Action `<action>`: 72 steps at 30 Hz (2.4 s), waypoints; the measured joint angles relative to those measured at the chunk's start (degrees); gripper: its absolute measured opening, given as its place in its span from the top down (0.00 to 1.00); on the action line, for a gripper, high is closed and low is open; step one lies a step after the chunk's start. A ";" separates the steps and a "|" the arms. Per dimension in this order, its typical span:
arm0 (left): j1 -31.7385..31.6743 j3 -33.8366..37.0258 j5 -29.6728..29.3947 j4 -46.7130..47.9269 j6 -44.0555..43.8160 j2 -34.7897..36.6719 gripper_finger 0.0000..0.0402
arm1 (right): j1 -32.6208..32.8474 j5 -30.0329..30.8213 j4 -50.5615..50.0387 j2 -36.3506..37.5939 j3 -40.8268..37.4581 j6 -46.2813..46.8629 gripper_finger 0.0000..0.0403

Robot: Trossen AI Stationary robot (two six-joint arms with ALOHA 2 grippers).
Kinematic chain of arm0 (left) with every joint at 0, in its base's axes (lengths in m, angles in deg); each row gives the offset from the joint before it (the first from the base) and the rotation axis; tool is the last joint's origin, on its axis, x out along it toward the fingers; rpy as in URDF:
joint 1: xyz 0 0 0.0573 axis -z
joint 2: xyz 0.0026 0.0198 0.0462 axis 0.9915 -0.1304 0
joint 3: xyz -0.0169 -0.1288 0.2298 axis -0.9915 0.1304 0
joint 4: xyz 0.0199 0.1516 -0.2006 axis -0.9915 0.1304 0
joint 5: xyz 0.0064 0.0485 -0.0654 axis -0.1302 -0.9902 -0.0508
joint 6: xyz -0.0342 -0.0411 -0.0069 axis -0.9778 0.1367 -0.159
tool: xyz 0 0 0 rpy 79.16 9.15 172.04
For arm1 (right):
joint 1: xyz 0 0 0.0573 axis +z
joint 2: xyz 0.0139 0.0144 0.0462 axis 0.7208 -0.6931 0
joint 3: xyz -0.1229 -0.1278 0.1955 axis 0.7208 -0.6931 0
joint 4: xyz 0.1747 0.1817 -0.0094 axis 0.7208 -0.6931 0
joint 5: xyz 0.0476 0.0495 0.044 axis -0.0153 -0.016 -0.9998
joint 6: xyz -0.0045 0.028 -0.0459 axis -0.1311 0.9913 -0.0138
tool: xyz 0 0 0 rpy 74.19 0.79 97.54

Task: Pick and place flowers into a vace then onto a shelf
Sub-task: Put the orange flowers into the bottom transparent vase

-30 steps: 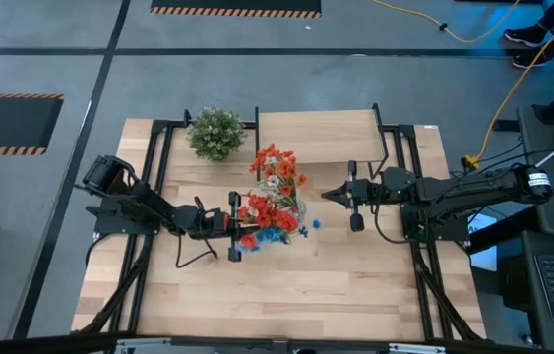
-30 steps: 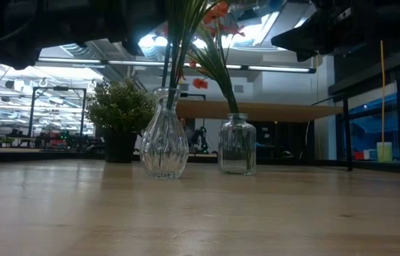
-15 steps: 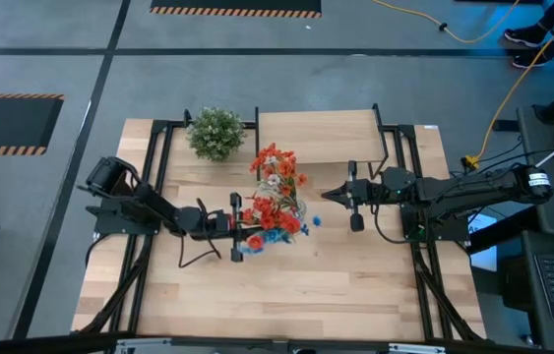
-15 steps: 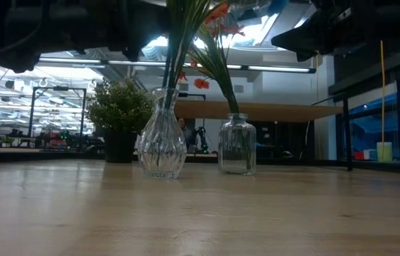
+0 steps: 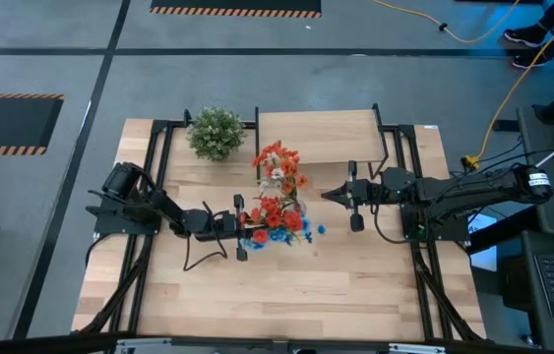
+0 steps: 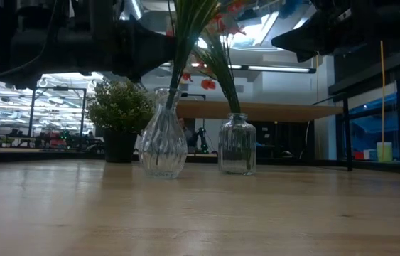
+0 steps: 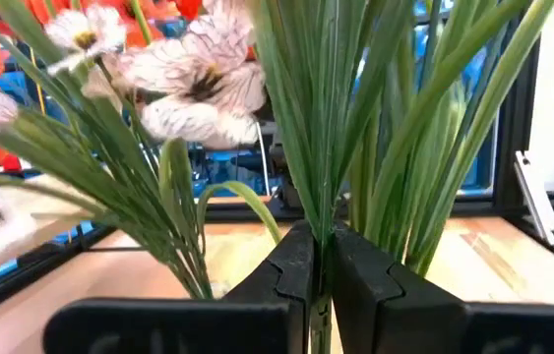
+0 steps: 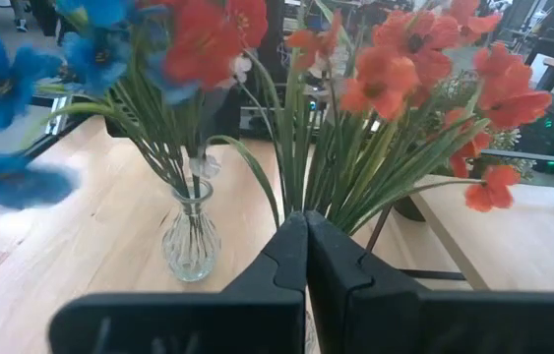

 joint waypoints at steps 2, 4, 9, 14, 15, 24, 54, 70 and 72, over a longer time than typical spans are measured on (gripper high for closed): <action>-0.03 0.00 -0.04 -0.01 0.02 -0.15 0.95 | 0.02 0.00 0.00 0.00 0.00 0.00 0.99; -0.02 0.00 -0.04 -0.02 0.02 -0.17 0.95 | 0.00 0.02 -0.02 0.00 0.00 0.00 0.99; 0.04 0.00 -0.04 0.00 0.02 0.22 0.95 | 0.02 0.02 0.00 0.00 0.00 0.00 0.99; 0.15 0.00 -0.16 0.00 0.02 0.22 0.95 | 0.01 0.00 0.00 0.00 0.00 0.00 0.99; 0.15 0.00 -0.56 0.00 0.02 0.21 0.95 | 0.01 0.01 0.00 0.00 0.00 0.00 0.99; 0.15 0.00 -5.46 0.00 -0.22 0.22 0.90 | 0.01 0.02 -0.05 0.00 0.00 0.00 0.99; 5.53 0.00 -20.46 0.03 6.53 3.03 0.66 | 0.01 0.02 -0.13 0.00 0.00 0.00 0.99; 8.64 0.00 -26.48 3.08 3.45 5.42 0.60 | 0.00 0.02 -0.13 0.00 0.00 0.19 0.99; 8.12 0.00 -26.51 3.41 2.95 5.42 0.59 | 0.00 0.00 -0.11 0.00 0.00 0.20 0.99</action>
